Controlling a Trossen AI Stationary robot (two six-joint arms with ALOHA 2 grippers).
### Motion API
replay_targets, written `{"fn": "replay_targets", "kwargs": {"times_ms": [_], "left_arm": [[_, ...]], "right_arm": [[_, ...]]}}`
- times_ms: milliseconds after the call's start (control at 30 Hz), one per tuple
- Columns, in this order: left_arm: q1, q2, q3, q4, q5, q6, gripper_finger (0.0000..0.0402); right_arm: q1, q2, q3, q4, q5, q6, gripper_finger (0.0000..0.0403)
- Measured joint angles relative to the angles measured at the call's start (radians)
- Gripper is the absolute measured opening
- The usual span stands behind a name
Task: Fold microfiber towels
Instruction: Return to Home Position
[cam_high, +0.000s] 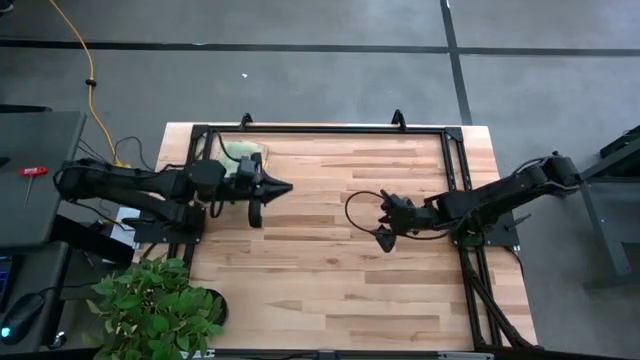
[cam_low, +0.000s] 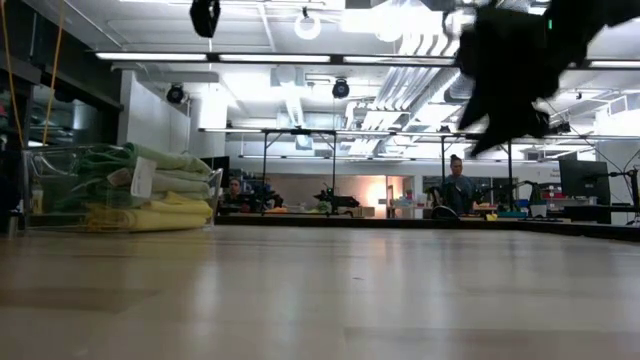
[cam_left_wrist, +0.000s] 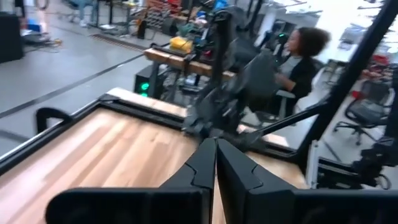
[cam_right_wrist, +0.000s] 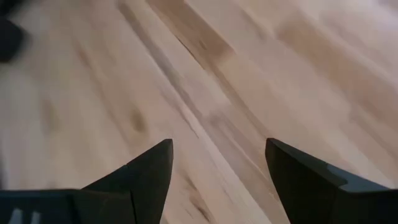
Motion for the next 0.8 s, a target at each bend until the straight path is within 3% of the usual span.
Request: {"fn": "replay_targets", "kwargs": {"times_ms": [100, 167, 367, 567, 800], "left_arm": [[0.023, -0.045, -0.014, -0.052, -0.003, 0.0, 0.0001], [0.031, -0.07, -0.051, -0.035, -0.004, 0.0, 0.0001], [0.032, -0.148, -0.2, 0.068, -0.011, -0.042, 0.0], [0.032, -0.254, -0.309, 0.085, -0.011, -0.053, 0.0], [0.1, -0.437, -0.399, 0.011, 0.036, -0.043, 0.0]], "right_arm": [[-0.003, -0.067, 0.032, 0.002, 0.03, -0.064, 0.0228], [-0.017, -0.124, 0.051, -0.002, 0.061, -0.087, 0.0194], [-0.084, -0.331, 0.064, 0.046, 0.134, -0.168, 0.0022], [-0.142, -0.466, 0.063, 0.045, 0.063, -0.275, 0.0029], [-0.151, -0.49, 0.063, 0.035, -0.013, -0.426, 0.0007]]}}
